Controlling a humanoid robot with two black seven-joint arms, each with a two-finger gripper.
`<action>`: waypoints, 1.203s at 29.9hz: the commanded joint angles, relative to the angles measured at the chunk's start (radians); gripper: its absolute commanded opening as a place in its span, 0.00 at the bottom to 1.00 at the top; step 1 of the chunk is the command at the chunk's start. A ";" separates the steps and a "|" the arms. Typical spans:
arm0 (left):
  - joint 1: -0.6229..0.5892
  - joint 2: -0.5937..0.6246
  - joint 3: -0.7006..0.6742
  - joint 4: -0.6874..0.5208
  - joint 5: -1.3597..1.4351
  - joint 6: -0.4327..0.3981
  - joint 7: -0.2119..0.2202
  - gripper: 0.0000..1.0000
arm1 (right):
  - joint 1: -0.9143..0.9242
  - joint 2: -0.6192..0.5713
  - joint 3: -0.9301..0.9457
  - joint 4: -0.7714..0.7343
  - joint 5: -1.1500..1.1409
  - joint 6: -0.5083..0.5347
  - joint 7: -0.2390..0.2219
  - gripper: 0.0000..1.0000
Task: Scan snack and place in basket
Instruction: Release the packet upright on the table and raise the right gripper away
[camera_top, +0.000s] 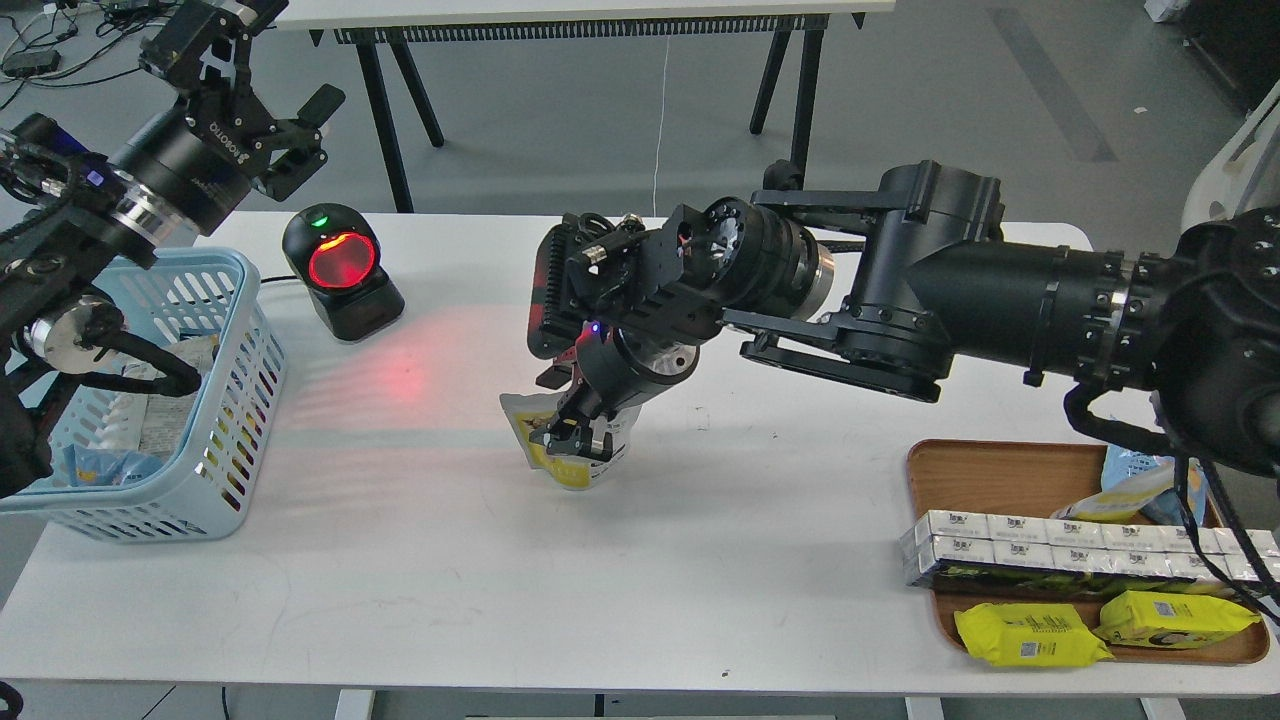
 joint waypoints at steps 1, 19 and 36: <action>-0.005 0.003 -0.002 0.011 -0.001 0.000 0.000 1.00 | 0.022 0.000 0.099 -0.068 0.098 0.000 0.000 0.98; -0.121 0.064 0.005 0.065 0.071 0.000 0.000 1.00 | -0.096 -0.409 0.322 -0.289 1.095 0.000 0.000 0.98; -0.787 -0.031 0.602 -0.274 0.791 0.000 0.000 0.99 | -0.319 -0.494 0.325 -0.449 1.837 0.000 0.000 0.98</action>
